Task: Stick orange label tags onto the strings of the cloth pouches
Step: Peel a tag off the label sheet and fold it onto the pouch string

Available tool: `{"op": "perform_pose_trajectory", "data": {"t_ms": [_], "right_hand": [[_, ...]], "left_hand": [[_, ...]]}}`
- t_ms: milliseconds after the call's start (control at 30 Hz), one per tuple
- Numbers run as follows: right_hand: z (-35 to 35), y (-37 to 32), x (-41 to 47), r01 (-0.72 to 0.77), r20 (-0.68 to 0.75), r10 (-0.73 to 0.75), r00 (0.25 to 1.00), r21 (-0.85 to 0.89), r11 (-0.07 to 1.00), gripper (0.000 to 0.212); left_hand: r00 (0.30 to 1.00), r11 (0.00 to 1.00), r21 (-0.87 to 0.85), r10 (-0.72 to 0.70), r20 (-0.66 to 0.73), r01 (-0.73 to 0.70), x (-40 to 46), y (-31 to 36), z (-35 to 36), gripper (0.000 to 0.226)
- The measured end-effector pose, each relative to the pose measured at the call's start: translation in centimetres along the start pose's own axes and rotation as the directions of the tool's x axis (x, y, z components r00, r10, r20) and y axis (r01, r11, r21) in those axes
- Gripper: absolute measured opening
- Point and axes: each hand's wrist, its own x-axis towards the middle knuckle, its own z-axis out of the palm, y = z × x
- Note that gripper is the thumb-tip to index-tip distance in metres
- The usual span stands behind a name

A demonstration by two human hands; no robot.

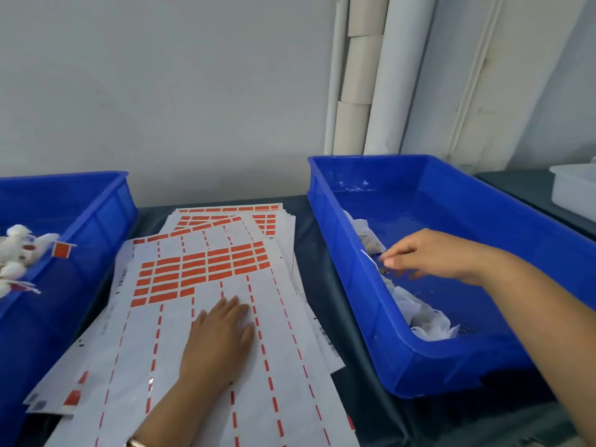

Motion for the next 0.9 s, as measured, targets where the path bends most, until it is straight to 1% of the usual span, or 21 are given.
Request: {"op": "perform_pose_trajectory", "data": {"t_ms": [67, 133, 200, 267, 333, 433, 500, 633, 767, 900], "right_hand": [[0.8, 0.0, 0.3, 0.03, 0.004, -0.03, 1.0, -0.016, 0.999, 0.016], [1.4, -0.2, 0.9, 0.066, -0.046, -0.069, 0.997, -0.074, 0.995, 0.019], [1.7, -0.3, 1.3, 0.079, -0.109, -0.088, 0.99, -0.079, 0.994, 0.022], [1.8, -0.2, 1.5, 0.082, -0.15, -0.091, 0.984, -0.068, 0.994, 0.02], [1.7, -0.1, 1.5, 0.076, -0.144, -0.079, 0.986, -0.027, 0.997, 0.018], [1.4, 0.0, 1.2, 0.061, -0.09, -0.051, 0.995, 0.109, 0.992, 0.02], [1.4, 0.0, 1.0, 0.068, -0.09, -0.055, 0.994, 0.149, 0.986, 0.018], [1.9, 0.1, 1.1, 0.096, -0.191, -0.078, 0.978, 0.086, 0.992, 0.017], [1.7, -0.8, 1.2, 0.114, -0.189, -0.113, 0.975, -0.004, 0.993, 0.019], [0.7, -2.9, 1.3, 0.187, -0.291, -0.178, 0.94, 0.003, 0.982, 0.018]], "left_hand": [[1.0, 1.0, 0.014, -0.008, 0.011, 0.008, 0.1, 0.1, 0.0, 0.05], [1.0, 1.0, 0.007, -0.02, 0.024, 0.02, 0.1, 0.2, -0.2, 0.05], [0.999, 0.999, -0.003, -0.036, 0.032, 0.036, 0.1, 0.3, -0.4, 0.05], [0.998, 0.999, -0.005, -0.046, 0.032, 0.046, 0.1, 0.3, -0.5, 0.049], [0.999, 0.999, -0.016, -0.047, 0.022, 0.048, 0.1, 0.3, -0.5, 0.048], [0.999, 0.998, -0.039, -0.046, 0.01, 0.047, 0.1, 0.3, -0.4, 0.047], [0.999, 0.998, -0.048, -0.05, 0.006, 0.05, 0.1, 0.2, -0.4, 0.046], [0.999, 0.997, -0.06, -0.047, -0.013, 0.046, 0.1, 0.1, -0.3, 0.045], [0.999, 0.997, -0.066, -0.044, -0.03, 0.042, 0.1, 0.1, -0.2, 0.044], [0.998, 0.997, -0.063, -0.045, -0.042, 0.042, 0.2, 0.3, -0.2, 0.046]]}}
